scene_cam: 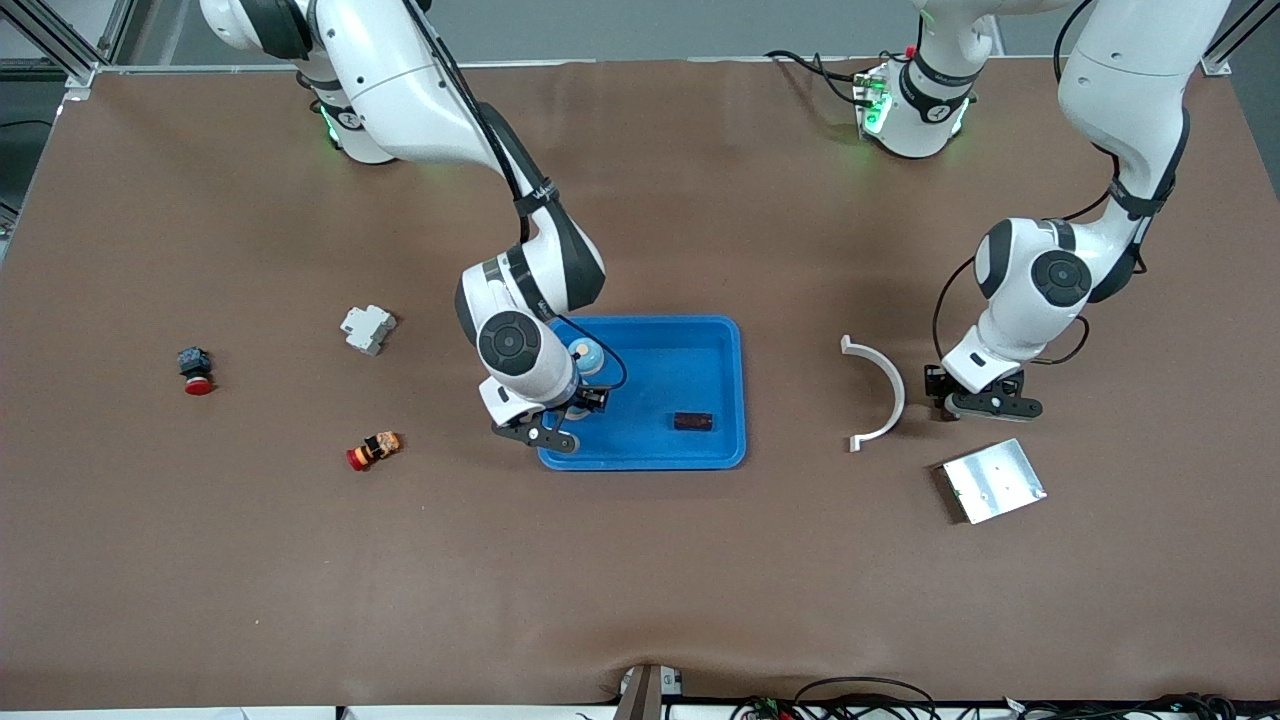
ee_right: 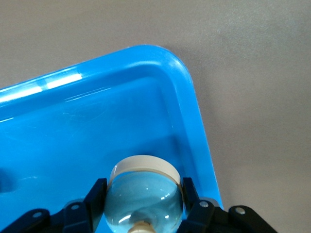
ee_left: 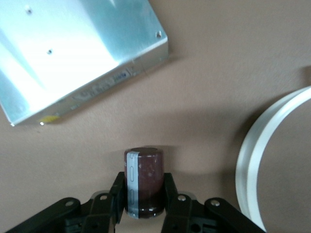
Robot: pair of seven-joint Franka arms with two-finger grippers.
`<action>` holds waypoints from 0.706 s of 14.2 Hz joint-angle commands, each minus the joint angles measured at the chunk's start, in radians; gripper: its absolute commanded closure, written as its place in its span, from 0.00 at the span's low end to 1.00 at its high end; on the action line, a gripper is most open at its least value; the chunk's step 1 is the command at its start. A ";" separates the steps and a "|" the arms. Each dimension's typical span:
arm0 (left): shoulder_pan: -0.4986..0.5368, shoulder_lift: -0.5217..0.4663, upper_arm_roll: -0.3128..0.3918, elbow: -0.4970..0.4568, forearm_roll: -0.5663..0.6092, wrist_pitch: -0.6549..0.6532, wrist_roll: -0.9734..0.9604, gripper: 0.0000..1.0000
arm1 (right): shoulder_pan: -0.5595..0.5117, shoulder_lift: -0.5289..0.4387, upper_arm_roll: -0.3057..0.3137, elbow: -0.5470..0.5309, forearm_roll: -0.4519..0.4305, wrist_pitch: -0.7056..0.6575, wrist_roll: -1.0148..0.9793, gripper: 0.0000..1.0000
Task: Place electrolytic capacitor and blue bell in tray
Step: 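Release the bell in the tray with the right gripper while the left gripper lifts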
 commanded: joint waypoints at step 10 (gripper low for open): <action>0.000 -0.105 -0.146 0.263 -0.102 -0.447 -0.330 1.00 | -0.064 -0.070 -0.042 0.020 0.003 -0.146 -0.026 0.00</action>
